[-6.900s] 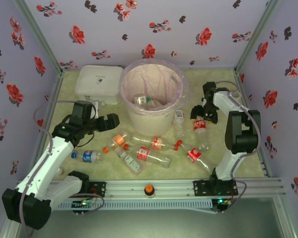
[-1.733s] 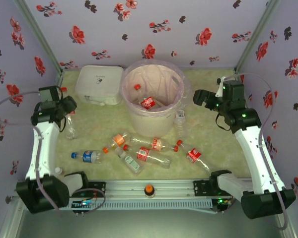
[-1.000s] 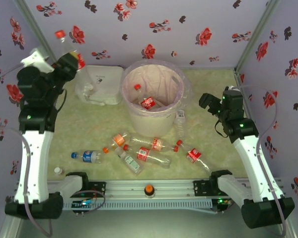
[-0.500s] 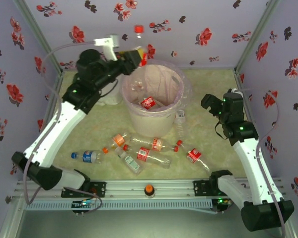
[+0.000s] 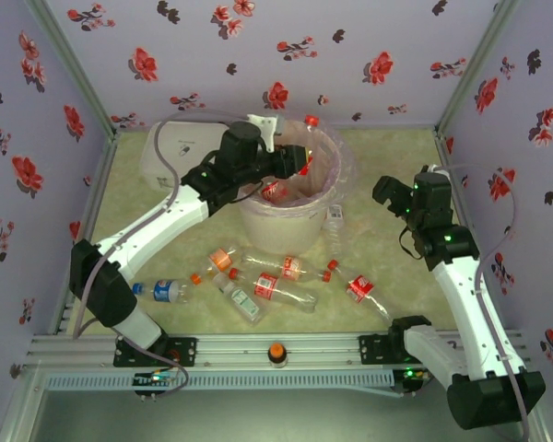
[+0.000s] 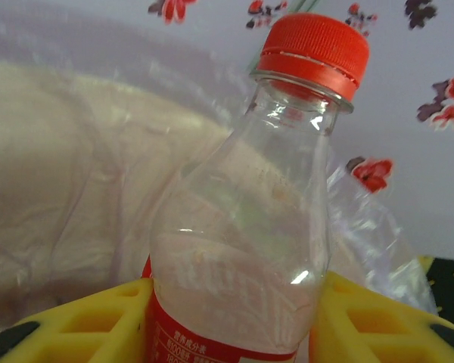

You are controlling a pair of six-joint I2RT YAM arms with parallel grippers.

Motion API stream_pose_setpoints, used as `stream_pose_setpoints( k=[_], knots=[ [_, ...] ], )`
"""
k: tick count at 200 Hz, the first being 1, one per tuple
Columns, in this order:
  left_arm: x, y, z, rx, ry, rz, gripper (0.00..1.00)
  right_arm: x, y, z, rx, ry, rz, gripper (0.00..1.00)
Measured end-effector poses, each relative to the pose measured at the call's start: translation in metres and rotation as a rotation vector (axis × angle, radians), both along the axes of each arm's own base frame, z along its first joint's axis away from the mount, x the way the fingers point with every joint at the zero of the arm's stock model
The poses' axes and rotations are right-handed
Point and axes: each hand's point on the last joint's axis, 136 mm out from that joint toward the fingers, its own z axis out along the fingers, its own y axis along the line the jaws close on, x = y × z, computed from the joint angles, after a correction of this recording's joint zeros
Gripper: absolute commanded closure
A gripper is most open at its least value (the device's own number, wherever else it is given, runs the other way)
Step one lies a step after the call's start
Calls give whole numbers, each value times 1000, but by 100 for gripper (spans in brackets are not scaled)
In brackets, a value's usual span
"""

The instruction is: Put the plastic bottles in the bin

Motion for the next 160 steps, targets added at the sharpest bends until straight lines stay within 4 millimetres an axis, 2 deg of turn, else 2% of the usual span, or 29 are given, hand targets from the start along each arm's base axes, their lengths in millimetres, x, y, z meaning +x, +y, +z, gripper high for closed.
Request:
stream_pose_setpoints(
  k=[11,27,40,56,81,134,160],
  knots=[
    [0,0,-8,13,12,0,62,1,1,-2,-1,7,8,1],
    [1,0,-9,22,4,0,34,3,4,-9,0,31,22,1],
    [1,1,-8,27,-6,0,22,6,7,-17,1,62,35,1],
    [1,1,-9,40,-19,-4,13,8,10,-28,6,101,49,1],
    [1,1,-4,51,-38,-11,7,10,14,-41,13,151,65,1],
    [5,6,32,68,-128,2,7,5,16,-64,-5,251,90,1],
    [4,9,39,94,-146,0,7,-3,17,-83,-29,340,118,7]
  ],
)
